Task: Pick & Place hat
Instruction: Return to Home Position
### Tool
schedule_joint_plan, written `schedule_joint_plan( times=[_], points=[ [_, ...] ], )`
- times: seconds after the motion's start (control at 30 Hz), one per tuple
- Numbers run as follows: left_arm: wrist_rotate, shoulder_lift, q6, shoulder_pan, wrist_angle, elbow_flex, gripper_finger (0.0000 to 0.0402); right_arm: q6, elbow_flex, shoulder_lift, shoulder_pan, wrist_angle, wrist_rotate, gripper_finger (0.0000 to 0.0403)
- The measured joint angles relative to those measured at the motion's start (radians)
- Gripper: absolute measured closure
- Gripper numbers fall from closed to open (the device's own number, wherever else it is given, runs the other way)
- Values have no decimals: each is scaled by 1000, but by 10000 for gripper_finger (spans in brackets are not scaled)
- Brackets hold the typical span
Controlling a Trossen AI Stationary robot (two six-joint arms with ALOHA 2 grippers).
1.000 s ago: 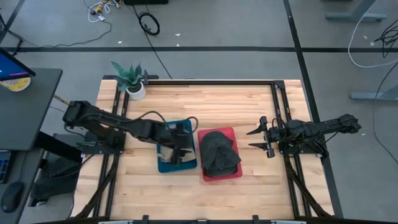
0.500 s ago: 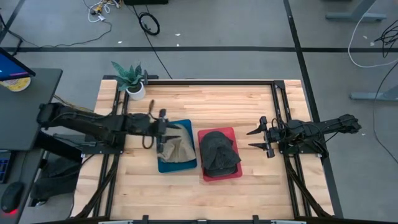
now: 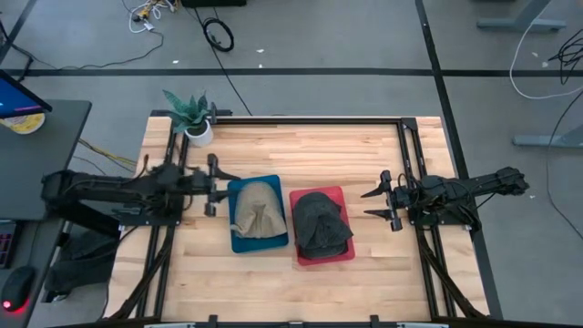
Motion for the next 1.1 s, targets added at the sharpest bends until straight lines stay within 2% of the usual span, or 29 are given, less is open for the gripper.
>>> schedule_joint_plan(
  times=[0.17,0.33,0.47,0.67,0.87,1.1],
  points=[
    [-11,-142,-19,-14,61,-94,236,0,0,0,0,0,0,179],
    [-117,-262,-3,-63,9,-118,236,0,0,0,0,-1,0,179],
    [-130,-309,63,-131,0,-118,236,0,0,0,0,-1,0,179],
    [-283,-347,59,-188,-46,-119,236,0,0,0,0,-1,0,179],
    [-279,-402,52,-206,-128,-119,236,0,0,0,0,-1,0,179],
    [-194,-500,34,-206,-272,-119,236,0,0,0,0,-1,0,179]
  ],
)
